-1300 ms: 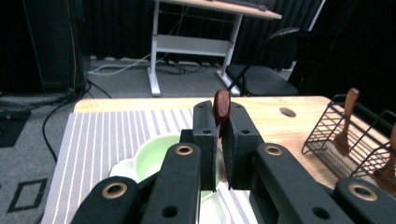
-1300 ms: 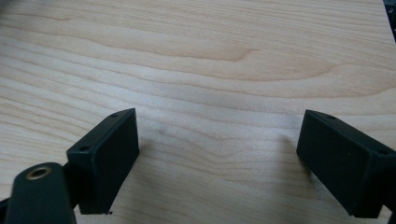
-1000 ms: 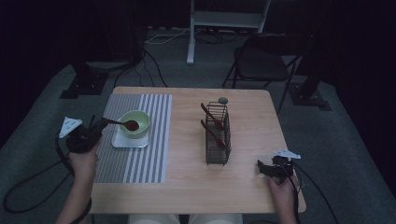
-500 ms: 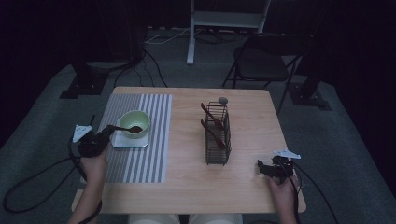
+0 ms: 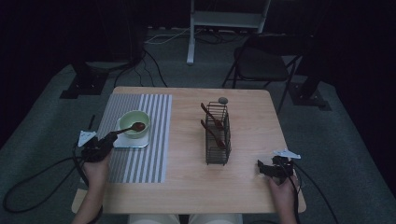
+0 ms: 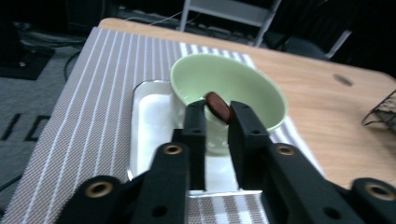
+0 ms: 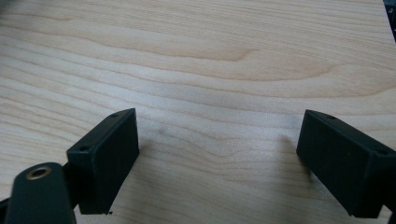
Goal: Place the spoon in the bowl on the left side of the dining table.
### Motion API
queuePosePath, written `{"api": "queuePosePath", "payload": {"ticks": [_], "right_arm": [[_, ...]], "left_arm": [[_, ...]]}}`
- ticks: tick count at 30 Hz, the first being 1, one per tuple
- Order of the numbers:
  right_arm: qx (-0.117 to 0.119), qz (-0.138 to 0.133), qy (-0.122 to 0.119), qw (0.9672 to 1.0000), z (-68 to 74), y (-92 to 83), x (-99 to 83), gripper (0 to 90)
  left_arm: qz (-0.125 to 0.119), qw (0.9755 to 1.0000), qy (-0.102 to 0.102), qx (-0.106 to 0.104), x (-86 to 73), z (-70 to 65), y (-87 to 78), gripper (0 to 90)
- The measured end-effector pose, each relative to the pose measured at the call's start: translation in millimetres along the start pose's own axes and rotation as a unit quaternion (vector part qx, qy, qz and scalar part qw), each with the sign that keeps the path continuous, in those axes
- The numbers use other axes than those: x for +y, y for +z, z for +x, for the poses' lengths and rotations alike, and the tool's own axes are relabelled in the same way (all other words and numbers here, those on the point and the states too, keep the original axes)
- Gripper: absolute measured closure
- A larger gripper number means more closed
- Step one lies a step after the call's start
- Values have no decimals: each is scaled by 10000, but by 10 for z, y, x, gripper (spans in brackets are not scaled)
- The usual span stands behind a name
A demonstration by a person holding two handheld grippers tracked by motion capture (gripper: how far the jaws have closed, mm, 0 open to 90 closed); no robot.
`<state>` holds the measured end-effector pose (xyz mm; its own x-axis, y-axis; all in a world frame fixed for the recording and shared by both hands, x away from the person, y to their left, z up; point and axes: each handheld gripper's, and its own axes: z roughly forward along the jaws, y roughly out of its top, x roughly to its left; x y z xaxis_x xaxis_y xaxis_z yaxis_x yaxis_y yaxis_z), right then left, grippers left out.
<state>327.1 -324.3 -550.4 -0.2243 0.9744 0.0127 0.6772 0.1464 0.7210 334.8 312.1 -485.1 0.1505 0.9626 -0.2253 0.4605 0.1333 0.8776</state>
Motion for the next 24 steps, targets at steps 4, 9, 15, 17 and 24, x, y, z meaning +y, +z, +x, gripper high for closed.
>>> {"api": "queuePosePath", "payload": {"ticks": [4, 9, 15, 17, 24], "right_arm": [[0, 0, 0, 10000, 0, 0, 0, 122], [0, 0, 0, 10000, 0, 0, 0, 122], [1, 1, 1, 10000, 0, 0, 0, 122], [0, 0, -1, 10000, 0, 0, 0, 122], [0, 6, 1, 10000, 0, -1, 0, 122]], "left_arm": [[176, 9998, 102, -31, -29, -2, 31, 664], [227, 9991, 214, 286, -56, -19, -6, 454], [338, 9985, 269, 339, -100, -28, -60, 298], [414, 9980, 328, 352, -125, -40, -77, 258], [603, 9968, 470, 223, -198, -80, -139, 123]]}}
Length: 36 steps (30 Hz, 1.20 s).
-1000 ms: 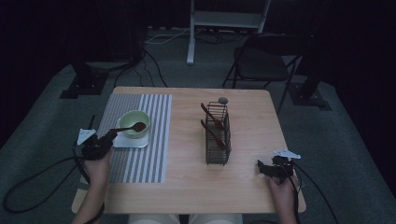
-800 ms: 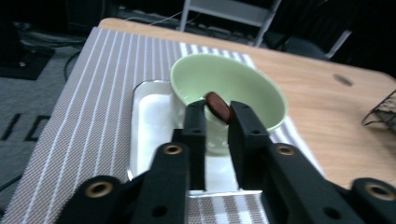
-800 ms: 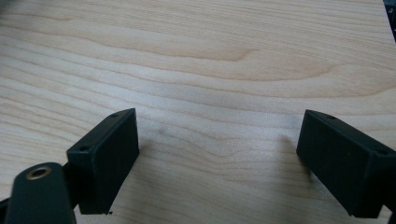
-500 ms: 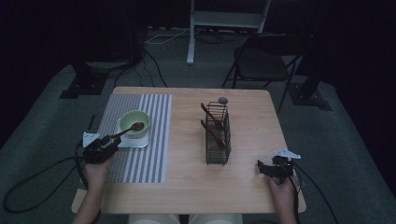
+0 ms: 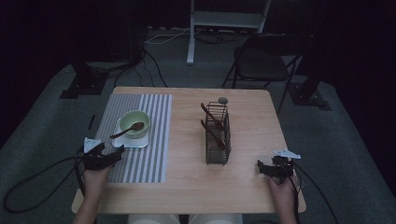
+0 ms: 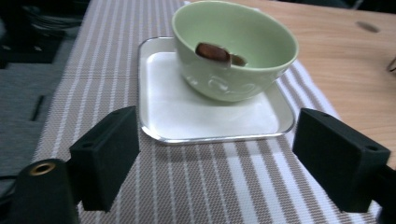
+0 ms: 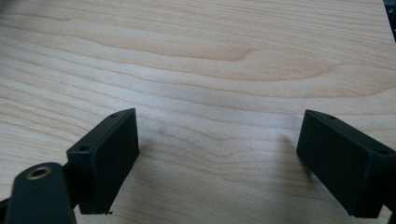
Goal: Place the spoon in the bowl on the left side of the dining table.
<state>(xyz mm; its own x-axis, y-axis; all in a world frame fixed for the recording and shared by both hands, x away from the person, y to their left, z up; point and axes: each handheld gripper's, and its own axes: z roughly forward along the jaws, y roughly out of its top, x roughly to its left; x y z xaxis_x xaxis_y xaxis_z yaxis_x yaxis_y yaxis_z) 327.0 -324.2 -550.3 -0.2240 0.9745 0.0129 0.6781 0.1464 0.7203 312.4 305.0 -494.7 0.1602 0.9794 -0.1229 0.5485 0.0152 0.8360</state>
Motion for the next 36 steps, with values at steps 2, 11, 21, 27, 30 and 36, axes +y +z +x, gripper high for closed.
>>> {"api": "queuePosePath", "payload": {"ticks": [2, 11, 21, 27, 30, 36], "right_arm": [[0, -1, 1, 10000, 0, 0, 0, 122], [0, -3, 5, 10000, 1, 0, 0, 122], [0, -1, 6, 10000, 2, 0, 0, 122], [-1, -1, 6, 10000, 2, 0, 0, 122], [-1, -2, 5, 10000, 1, 0, 0, 122], [0, -2, 4, 10000, 2, 0, 0, 122]], "left_arm": [[-14, 10000, 5, 8, -30, 0, -32, 102], [-8, 9998, 101, -172, -186, 12, -184, 14], [-112, 9998, 96, -124, -430, 79, -326, 14], [-150, 9996, 214, -129, -564, 126, -433, 15], [-215, 9992, 314, -104, -633, 141, -483, 14], [-267, 9989, 382, -80, -714, 184, -561, 15]]}}
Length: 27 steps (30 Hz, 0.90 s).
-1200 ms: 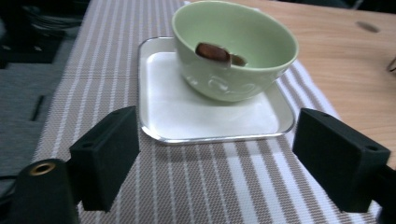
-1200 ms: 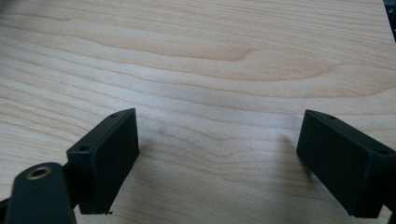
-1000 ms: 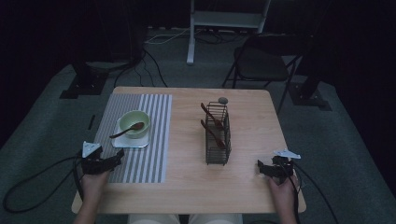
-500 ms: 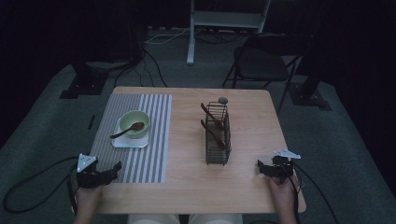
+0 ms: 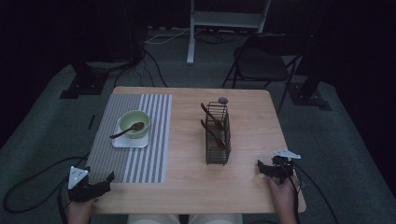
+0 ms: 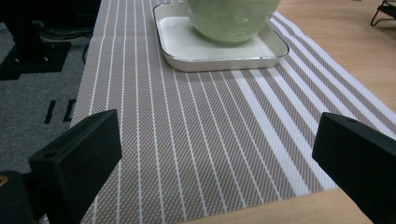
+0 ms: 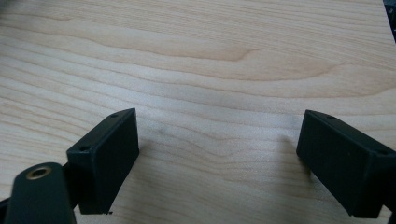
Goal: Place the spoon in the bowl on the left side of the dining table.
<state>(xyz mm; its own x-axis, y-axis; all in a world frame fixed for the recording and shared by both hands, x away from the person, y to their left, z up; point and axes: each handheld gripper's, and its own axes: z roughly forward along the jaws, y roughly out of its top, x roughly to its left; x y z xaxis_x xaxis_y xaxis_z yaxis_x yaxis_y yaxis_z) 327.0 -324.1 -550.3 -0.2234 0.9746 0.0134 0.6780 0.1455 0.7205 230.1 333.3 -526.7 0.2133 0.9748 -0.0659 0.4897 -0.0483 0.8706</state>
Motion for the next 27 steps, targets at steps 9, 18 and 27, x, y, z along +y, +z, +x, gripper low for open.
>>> {"api": "queuePosePath", "payload": {"ticks": [9, 18, 27], "right_arm": [[-1, -1, 0, 10000, 0, 0, 0, 122], [-1, 0, 0, 10000, 0, 0, 0, 122], [0, 0, 0, 10000, 0, 0, 0, 121]], "left_arm": [[14, 9998, 173, 61, -112, 30, -134, 15], [29, 10000, -19, 89, -231, 128, -248, 15], [-65, 9992, -119, 365, -304, 244, -371, 15]]}}
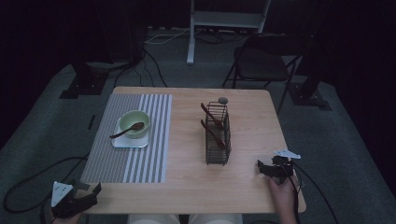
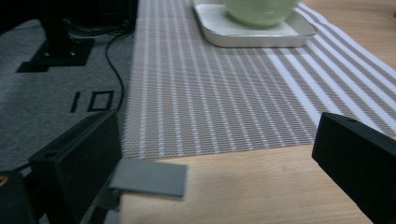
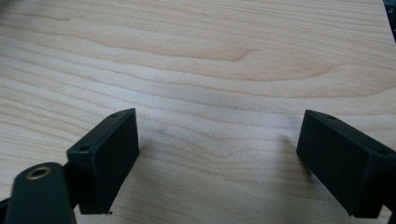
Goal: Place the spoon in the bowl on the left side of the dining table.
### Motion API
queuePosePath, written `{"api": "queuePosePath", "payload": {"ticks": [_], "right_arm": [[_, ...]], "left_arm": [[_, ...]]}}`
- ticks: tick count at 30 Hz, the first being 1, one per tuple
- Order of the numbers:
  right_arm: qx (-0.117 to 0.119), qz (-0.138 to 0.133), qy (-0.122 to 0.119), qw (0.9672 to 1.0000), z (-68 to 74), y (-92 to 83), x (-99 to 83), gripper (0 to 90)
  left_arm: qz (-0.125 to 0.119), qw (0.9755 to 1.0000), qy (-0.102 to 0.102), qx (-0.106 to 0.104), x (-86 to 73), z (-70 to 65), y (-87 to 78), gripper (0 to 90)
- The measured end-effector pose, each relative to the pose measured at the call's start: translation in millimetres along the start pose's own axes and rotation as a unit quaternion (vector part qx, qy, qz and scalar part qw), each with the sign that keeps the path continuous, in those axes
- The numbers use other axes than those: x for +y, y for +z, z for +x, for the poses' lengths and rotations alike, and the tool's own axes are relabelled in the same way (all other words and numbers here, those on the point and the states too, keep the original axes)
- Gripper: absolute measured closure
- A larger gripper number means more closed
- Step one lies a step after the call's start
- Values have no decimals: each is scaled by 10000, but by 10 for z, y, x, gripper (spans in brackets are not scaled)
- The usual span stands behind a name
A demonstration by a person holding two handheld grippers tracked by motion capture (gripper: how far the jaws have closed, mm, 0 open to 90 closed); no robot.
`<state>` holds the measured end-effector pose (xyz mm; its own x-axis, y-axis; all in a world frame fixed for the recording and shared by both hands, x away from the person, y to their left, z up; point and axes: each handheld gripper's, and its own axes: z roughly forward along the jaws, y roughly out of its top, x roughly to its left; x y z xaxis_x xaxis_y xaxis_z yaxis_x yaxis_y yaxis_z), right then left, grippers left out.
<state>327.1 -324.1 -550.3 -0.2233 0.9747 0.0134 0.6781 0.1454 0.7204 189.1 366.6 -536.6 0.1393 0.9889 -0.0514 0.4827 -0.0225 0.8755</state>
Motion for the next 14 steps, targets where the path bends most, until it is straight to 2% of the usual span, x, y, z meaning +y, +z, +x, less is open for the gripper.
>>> {"api": "queuePosePath", "payload": {"ticks": [3, 5, 6, 7, 8, 14], "right_arm": [[1, 0, 1, 10000, 0, 0, 0, 122], [0, 0, -1, 10000, -1, 0, 0, 122], [1, 0, -1, 10000, -1, 0, 0, 122], [1, 0, -1, 10000, -1, 0, 0, 122], [0, -1, -2, 10000, -1, 0, 0, 122], [1, 1, -1, 10000, 0, 0, 1, 122]], "left_arm": [[-73, 9997, -145, 194, -21, 58, -44, 15], [-73, 9997, -145, 194, -21, 58, -44, 15], [-19, 9984, -277, 482, -30, 106, -50, 15], [-69, 9978, -447, 475, -39, 149, -56, 15], [-73, 9976, -522, 457, -42, 160, -56, 16], [68, 9970, -614, 470, -71, 187, -21, 15]]}}
